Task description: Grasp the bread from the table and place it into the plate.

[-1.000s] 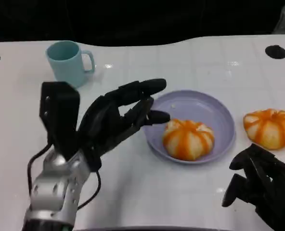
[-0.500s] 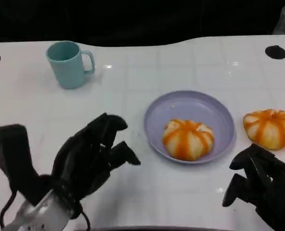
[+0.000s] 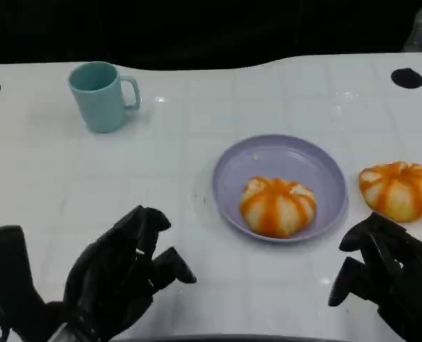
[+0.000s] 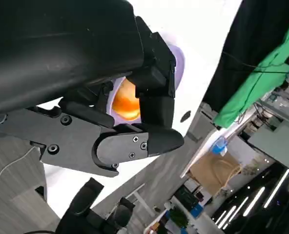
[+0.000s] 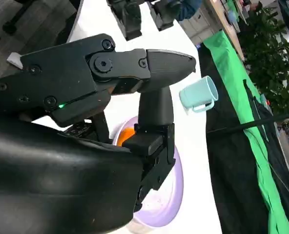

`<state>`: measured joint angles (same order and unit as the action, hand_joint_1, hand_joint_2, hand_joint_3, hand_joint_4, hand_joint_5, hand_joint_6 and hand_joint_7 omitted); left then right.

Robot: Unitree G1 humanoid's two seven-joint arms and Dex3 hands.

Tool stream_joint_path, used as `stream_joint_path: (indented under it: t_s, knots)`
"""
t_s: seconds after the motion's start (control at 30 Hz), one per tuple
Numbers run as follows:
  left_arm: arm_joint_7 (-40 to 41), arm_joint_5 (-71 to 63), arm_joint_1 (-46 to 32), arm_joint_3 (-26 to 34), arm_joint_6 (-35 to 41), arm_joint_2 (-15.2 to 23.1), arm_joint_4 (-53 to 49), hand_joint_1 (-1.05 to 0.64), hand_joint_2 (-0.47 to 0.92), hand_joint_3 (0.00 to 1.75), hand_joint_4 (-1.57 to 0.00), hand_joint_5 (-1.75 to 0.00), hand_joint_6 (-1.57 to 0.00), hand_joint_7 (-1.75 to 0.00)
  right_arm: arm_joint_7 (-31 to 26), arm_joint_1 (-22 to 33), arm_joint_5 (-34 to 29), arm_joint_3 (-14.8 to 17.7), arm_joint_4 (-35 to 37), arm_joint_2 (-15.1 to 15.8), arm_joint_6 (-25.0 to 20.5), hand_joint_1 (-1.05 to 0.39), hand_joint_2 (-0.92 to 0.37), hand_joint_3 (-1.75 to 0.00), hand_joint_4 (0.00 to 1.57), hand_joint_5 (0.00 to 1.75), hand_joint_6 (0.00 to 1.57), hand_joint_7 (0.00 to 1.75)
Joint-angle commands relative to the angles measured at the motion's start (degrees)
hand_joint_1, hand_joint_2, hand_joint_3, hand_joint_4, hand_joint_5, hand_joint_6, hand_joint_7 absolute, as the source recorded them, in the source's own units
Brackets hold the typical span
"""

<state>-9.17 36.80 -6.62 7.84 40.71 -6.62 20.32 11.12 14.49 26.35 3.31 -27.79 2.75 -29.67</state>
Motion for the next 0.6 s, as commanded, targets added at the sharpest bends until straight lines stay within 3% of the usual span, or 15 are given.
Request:
stream_joint_path:
  t_s: [0.03,0.6]
  knots:
    - [0.3,0.52,-1.99,-0.43,0.13,1.3,1.38,-0.55,0.92,0.44,-0.78,-1.75,-0.52,-1.75,-0.08,0.12,-0.11,-0.05,-0.43,0.43,0.82,-0.47,-0.92,-0.37,0.64,1.75,0.49,1.61]
    - [-1.5,-1.02,-1.33,-2.53,-4.91,2.95,-0.93,-0.55,0.92,0.44,-0.78,-1.75,-0.55,-1.75,-0.15,0.05,-0.43,0.02,-0.24,0.62,0.84,-0.46,-0.92,-0.36,0.65,1.75,0.5,1.61]
